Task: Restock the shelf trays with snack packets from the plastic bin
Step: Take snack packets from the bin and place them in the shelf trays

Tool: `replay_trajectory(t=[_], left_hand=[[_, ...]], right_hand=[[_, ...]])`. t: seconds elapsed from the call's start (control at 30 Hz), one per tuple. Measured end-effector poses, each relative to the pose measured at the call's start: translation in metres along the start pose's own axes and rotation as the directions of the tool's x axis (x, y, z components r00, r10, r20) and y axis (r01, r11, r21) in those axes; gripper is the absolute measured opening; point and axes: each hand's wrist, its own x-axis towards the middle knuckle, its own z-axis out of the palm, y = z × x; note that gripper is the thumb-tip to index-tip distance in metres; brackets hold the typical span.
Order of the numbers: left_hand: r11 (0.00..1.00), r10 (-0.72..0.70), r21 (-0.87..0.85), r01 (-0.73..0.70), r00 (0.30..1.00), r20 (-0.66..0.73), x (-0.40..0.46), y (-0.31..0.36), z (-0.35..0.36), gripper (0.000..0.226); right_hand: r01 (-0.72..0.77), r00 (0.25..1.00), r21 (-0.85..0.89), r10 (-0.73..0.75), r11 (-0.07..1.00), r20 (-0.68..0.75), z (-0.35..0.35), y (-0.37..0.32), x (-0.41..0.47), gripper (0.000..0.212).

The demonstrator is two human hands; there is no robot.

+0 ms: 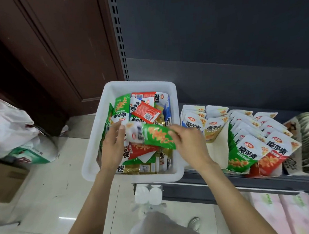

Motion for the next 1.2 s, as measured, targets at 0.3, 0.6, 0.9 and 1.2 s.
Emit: replay_trajectory(t=[0.3,0.6,0.9,1.2], left_hand=[[0.774,-0.022,-0.588,0.236,0.937,0.347,-0.034,0.073,0.045,0.027],[0.892,0.443,-0.323,-0.316,0.754,0.485,-0.055,0.118,0.115,0.027],[0.773,0.582,-0.175,-0.610,0.572,0.578,-0.070,0.126,0.206,0.011],[0.622,0.606,0.091,-0.778,0.552,0.573,-0.060,0.093,0.223,0.014]], right_hand=[[-0.334,0.865,0.832,0.495,0.442,0.084,-0.023,0.022,-0.037,0.018],[-0.243,0.851,0.488,0.426,0.838,-0.307,-0.065,0.074,-0.092,0.011],[-0.442,0.729,0.134,0.443,0.887,-0.522,-0.068,0.141,-0.130,0.017],[-0.533,0.695,0.150,0.532,0.833,-0.483,-0.050,0.157,-0.132,0.009]])
